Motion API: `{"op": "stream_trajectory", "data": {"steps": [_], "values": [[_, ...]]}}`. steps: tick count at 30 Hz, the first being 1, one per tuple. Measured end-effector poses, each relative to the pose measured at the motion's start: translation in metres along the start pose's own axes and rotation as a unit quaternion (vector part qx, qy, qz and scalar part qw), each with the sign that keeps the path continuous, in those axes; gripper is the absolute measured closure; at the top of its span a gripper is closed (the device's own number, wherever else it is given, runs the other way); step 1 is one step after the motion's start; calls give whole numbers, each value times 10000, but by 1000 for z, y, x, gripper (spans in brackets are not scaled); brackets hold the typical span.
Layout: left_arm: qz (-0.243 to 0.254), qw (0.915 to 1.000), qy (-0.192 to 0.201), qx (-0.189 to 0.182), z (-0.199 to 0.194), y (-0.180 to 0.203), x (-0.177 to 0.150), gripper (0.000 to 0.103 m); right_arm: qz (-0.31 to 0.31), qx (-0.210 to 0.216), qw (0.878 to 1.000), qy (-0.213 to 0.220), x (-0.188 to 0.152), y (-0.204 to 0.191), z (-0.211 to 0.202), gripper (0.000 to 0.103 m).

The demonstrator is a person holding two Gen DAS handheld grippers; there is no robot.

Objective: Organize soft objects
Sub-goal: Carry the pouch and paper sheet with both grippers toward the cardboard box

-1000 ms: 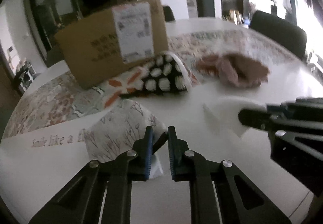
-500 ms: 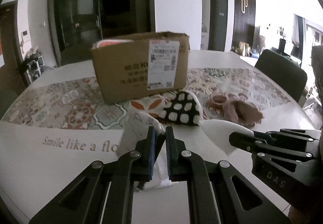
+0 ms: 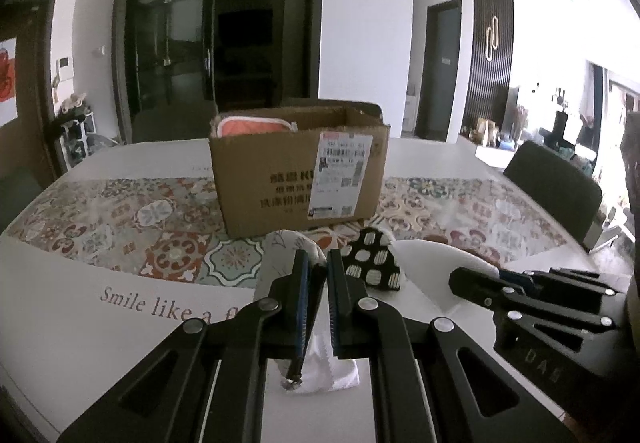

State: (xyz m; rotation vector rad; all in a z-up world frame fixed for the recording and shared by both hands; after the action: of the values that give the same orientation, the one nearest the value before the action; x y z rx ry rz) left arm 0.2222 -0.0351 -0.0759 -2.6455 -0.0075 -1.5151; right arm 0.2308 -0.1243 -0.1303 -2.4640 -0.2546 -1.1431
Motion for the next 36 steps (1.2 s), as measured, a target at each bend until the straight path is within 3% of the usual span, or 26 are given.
{"op": "stream_trajectory", "data": {"steps": [14,36], "values": [[-187,9990,396,-134,-14,-14,42,93,-324,26,9982,506,45,-25,-16,93],[-393,9964,746,-59,8,-31,107,93,-652,127,9928,1000,124,-42,-2,93]]}}
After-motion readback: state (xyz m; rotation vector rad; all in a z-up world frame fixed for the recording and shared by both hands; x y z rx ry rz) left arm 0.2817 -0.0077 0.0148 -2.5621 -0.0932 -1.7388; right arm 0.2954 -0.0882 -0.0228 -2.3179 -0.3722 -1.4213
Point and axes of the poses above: each gripper's, at about its wrist camera, not at the fingertips, and z roughly the way its jaws point, y to its right, x to its top, the point moved 9 cm from there along z, roughly the way its jaws point, and after that the axes turned 15 degrees about x, right-handed, at the moved point
